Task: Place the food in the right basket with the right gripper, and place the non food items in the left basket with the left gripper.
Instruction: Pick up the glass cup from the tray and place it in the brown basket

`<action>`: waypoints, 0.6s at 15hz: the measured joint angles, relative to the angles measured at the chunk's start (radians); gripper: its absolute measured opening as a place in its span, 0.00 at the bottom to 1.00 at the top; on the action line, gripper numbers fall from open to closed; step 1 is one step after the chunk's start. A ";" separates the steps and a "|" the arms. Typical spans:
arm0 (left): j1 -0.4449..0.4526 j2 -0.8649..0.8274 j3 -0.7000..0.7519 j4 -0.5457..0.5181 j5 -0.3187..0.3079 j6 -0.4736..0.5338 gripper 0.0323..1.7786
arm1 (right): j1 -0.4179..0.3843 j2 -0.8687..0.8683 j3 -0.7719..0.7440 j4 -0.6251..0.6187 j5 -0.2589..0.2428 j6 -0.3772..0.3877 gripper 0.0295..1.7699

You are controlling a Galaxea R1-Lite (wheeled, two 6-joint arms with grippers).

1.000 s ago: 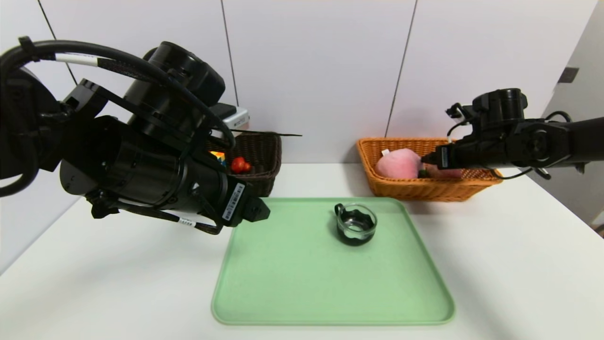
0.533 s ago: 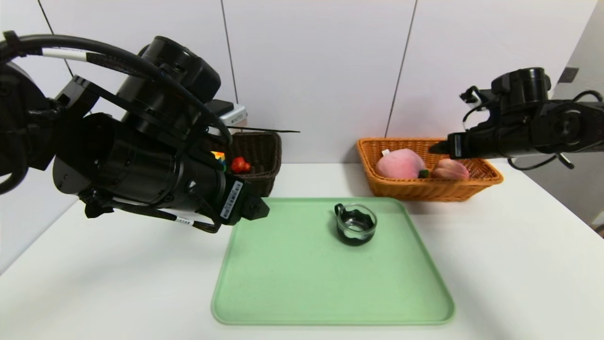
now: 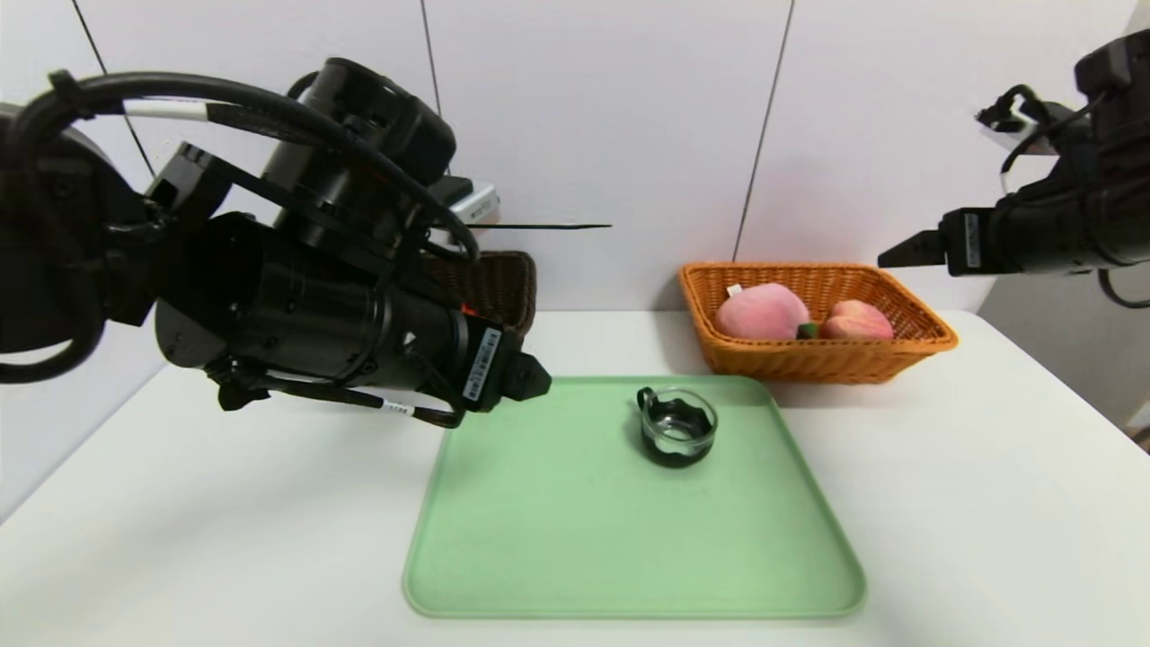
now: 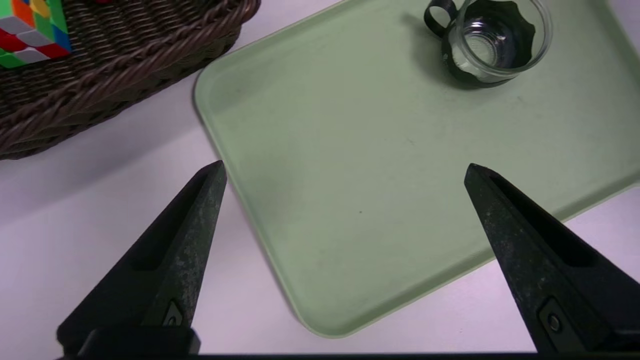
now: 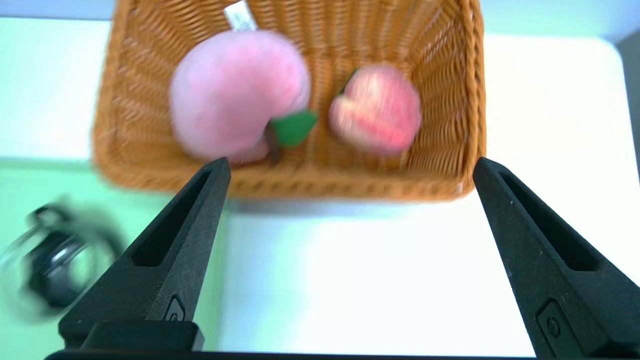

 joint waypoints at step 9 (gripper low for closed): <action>-0.148 0.314 -0.253 0.011 0.159 -0.169 0.95 | 0.007 -0.281 0.177 0.141 0.073 0.057 0.96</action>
